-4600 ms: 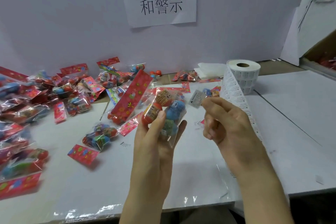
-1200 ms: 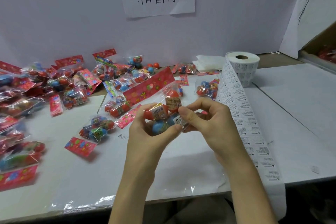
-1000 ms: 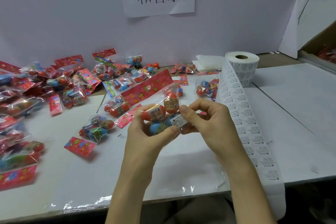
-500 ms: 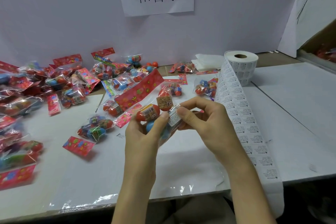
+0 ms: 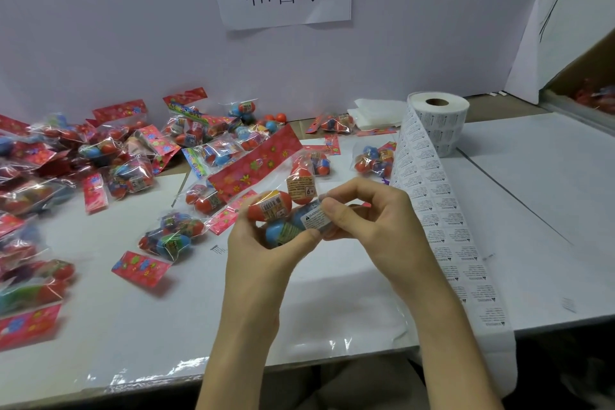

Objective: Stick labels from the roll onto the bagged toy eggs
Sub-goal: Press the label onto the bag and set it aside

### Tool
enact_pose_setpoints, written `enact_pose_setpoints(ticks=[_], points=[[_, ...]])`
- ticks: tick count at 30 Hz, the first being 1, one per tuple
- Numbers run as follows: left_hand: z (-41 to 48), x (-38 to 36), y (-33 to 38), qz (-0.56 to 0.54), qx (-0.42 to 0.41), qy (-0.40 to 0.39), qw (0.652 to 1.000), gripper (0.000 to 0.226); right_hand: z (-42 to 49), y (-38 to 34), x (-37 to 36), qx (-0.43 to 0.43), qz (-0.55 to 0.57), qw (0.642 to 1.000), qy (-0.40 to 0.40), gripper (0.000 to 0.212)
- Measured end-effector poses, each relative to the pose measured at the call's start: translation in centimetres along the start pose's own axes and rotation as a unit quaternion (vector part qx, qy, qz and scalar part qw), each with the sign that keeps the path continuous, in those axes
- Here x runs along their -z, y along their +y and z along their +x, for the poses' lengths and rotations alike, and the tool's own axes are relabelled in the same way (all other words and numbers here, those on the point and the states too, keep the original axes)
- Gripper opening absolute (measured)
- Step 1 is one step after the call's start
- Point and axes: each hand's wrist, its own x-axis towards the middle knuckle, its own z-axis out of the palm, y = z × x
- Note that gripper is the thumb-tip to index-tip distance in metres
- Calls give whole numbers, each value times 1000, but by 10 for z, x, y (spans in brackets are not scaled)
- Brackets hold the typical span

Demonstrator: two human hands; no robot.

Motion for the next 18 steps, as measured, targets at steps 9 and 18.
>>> enact_pose_setpoints(ticks=[9,18], points=[[1,0,-4,27,-14,-47,998,68,-1,-1,9,-15,-40,999,-11,23],[5,6,-6,46,-19,-33,998,24,0,1,12,-39,-85,993,-66,29]])
